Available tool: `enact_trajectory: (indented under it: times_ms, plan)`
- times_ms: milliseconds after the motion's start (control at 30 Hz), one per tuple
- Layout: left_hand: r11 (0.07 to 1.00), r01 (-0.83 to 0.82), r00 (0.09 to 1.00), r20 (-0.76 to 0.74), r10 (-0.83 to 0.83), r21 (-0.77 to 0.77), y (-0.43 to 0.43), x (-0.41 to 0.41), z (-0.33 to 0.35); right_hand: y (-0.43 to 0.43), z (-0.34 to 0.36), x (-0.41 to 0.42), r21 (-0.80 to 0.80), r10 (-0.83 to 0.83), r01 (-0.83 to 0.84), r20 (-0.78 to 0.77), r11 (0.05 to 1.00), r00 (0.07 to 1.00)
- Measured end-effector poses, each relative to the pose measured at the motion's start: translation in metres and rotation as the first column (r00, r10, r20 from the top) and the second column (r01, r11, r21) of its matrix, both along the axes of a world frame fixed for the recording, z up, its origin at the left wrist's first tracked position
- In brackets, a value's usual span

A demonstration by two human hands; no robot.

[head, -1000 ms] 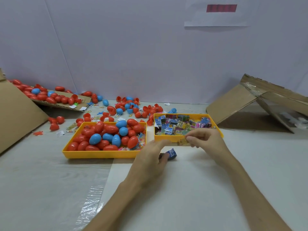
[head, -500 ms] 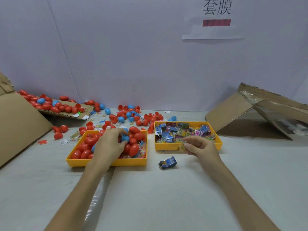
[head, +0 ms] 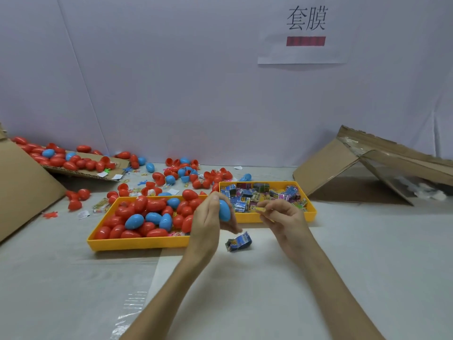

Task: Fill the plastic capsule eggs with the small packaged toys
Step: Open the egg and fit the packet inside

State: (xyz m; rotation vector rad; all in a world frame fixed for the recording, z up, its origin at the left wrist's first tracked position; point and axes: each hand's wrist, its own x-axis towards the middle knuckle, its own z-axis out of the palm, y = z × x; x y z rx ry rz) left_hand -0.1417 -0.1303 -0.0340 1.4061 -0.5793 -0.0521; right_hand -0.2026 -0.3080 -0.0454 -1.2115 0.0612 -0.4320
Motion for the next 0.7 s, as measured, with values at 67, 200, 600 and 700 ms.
enact_trajectory:
  times_ms: [67,200,600,700]
  plan:
    - [0.996,0.085,0.986,-0.139,-0.09,-0.039,-0.006,-0.004,-0.002,0.001,-0.001,-0.002,0.007,0.0,0.0,0.018,1.0,1.0]
    - [0.976,0.208,0.878,-0.429,-0.212,-0.055,-0.008,-0.007,-0.002,0.005,-0.002,-0.006,-0.064,0.018,-0.015,0.053,0.998,0.998]
    - [0.866,0.479,0.837,-0.373,-0.399,0.148,0.007,-0.012,-0.001,0.013,0.007,-0.018,-0.384,-0.009,0.085,0.195,0.919,0.981]
    - [0.926,0.357,0.885,-0.362,-0.293,0.123,0.006,-0.011,-0.003,0.012,0.006,-0.015,-0.387,-0.071,0.124,0.149,0.914,0.986]
